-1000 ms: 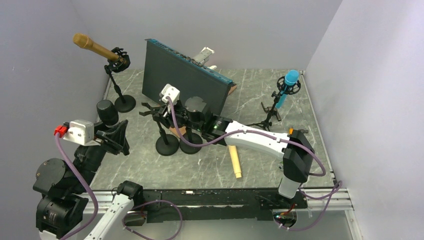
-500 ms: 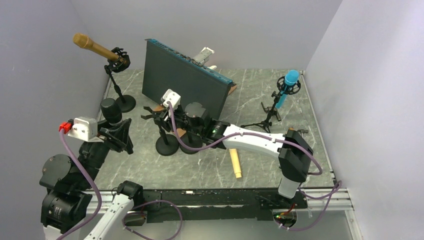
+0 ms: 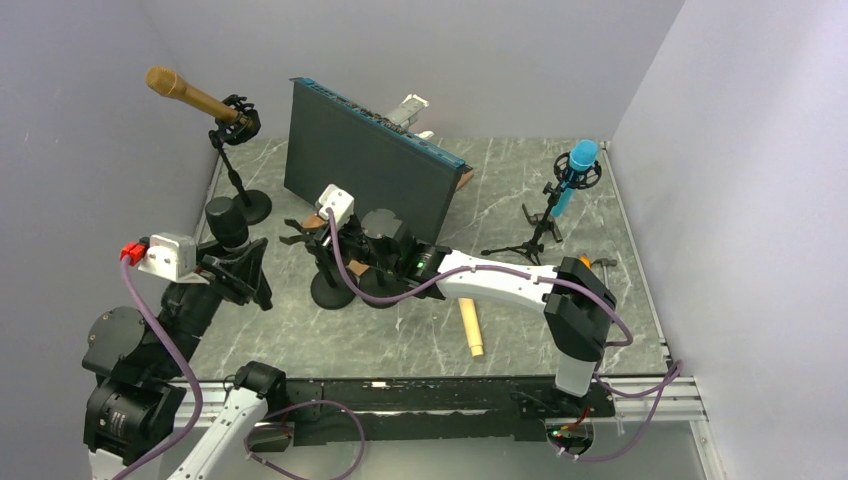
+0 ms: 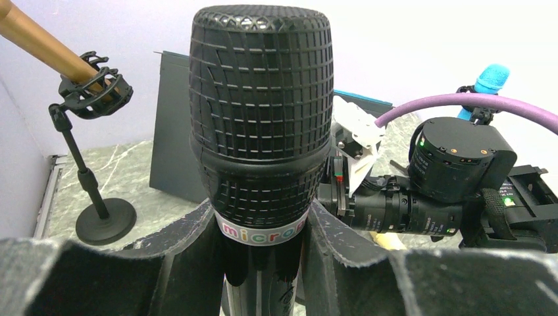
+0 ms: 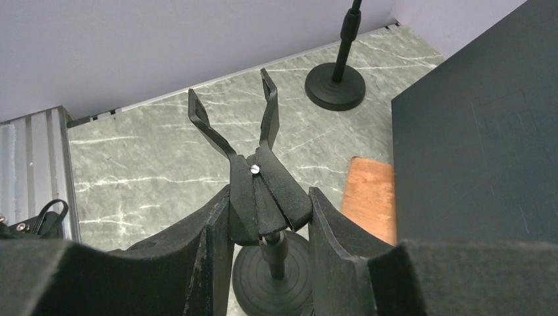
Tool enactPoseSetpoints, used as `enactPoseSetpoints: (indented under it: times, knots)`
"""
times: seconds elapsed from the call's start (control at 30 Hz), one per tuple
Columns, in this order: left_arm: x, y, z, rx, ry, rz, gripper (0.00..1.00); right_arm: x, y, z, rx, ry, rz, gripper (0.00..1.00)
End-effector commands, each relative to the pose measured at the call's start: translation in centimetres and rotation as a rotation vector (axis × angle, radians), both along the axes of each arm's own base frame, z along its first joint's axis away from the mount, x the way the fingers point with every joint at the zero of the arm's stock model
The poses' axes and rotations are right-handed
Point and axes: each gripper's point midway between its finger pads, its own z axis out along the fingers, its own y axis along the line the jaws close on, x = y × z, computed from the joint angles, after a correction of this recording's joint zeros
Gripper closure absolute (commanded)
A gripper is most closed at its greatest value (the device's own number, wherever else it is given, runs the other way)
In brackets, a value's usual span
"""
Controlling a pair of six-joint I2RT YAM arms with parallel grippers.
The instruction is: Remove the microphone from the stand
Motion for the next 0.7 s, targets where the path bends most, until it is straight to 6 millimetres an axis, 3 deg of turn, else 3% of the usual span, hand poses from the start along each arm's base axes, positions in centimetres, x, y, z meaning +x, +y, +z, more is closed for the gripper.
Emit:
enactPoseSetpoints:
  times: [0.0,0.13,0.67]
  knots:
    - [-0.4,-0.2,1.2,-0.032,-0.038,-0.016,1.00,-1.2,-1.1,-7.5,-0.208,0.107,0.024,0.98]
    - [-0.5,0.0,1.1,-0.039,-0.029,-0.009,1.00,-1.5,-1.3,-7.2,-0.218,0.105,0.030,0.97]
    - [-0.2,-0.6,0.5,-0.043,0.004,-0.031,1.00,-1.5,-4.6,-12.0,-0.460,0.069,-0.006,0.93]
